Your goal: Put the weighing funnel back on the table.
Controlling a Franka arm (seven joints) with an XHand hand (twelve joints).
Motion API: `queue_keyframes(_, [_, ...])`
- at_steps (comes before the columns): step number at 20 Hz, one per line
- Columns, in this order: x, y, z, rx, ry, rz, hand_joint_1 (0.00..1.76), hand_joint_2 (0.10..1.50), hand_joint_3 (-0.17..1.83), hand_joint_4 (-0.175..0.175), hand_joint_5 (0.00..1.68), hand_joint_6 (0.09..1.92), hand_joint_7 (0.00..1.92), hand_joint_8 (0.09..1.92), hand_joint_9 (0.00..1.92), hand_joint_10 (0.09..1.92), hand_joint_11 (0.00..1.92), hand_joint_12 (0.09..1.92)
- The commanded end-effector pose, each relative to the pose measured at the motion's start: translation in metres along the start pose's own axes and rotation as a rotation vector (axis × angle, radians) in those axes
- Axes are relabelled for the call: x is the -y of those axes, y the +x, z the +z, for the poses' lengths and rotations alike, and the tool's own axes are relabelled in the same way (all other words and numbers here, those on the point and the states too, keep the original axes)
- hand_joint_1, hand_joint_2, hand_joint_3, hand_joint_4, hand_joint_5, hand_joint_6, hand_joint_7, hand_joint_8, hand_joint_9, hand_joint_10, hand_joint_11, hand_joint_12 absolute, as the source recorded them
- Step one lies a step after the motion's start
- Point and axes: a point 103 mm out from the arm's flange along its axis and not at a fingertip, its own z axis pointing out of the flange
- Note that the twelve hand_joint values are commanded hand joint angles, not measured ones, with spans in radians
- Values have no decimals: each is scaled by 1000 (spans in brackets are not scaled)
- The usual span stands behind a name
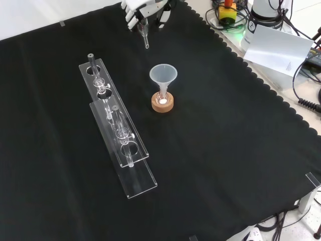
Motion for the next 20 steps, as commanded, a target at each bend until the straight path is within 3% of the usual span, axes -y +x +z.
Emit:
queue_keyframes(1, [-17,14,37,-168,-23,-90,1110,711,697,75,1114,965,894,725,1112,380,913,955])
queue_keyframes(8, [-33,8,57,-232,-6,-89,1109,711,697,76,1114,965,894,724,1113,379,911,958])
queue_keyframes(20, [-48,-20,79,-319,-30,-59,1110,712,696,75,1113,965,896,724,1115,378,910,963])
